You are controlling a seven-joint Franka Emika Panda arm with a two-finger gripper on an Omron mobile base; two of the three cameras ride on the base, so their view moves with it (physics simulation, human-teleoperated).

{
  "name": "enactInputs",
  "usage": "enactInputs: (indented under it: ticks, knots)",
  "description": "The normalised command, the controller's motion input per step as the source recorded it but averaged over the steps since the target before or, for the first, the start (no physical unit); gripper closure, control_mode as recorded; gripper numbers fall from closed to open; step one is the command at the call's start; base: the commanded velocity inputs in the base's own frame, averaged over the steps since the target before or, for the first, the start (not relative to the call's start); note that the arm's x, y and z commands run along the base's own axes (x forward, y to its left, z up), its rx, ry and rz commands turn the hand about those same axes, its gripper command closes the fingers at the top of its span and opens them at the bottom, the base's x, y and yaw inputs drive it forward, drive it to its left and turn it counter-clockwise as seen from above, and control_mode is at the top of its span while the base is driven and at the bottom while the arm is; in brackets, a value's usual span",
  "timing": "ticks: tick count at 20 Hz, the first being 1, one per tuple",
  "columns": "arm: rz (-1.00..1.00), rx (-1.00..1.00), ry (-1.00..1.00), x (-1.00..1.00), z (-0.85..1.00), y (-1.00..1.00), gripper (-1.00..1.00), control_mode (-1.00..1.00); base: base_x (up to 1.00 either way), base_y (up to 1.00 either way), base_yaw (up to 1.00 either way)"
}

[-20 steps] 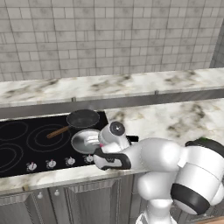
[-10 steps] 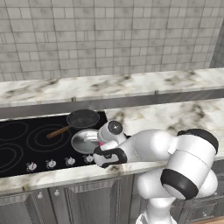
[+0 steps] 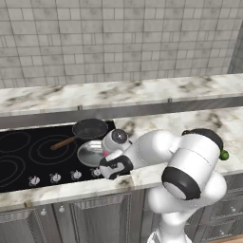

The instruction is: Place both pans onto different burners. Then place the avocado and the steak on different pans.

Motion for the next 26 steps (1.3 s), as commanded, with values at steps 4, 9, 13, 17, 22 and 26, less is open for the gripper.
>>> enactInputs:
  ticks: [4, 9, 13, 17, 22, 26]
  knots:
    - [-0.03, 0.0, 0.0, 0.17, -0.38, 0.06, 1.0, -1.0, 0.0, 0.0, 0.0]
    - [-0.04, 0.0, 0.0, 0.15, -0.2, 0.08, 1.0, -1.0, 0.0, 0.0, 0.0]
    - [-0.04, 0.01, 0.0, 0.15, -0.14, 0.12, 1.0, -1.0, 0.0, 0.0, 0.0]
    - [-0.02, 0.01, 0.0, 0.09, -0.39, 0.21, 1.0, -1.0, 0.0, 0.0, 0.0]
    - [-0.01, 0.03, 0.0, 0.0, -0.44, 0.17, -1.0, -1.0, 0.0, 0.0, 0.0]
    - [0.0, 0.11, 0.0, 0.04, -0.22, 0.0, -1.0, -1.0, 0.0, 0.0, 0.0]
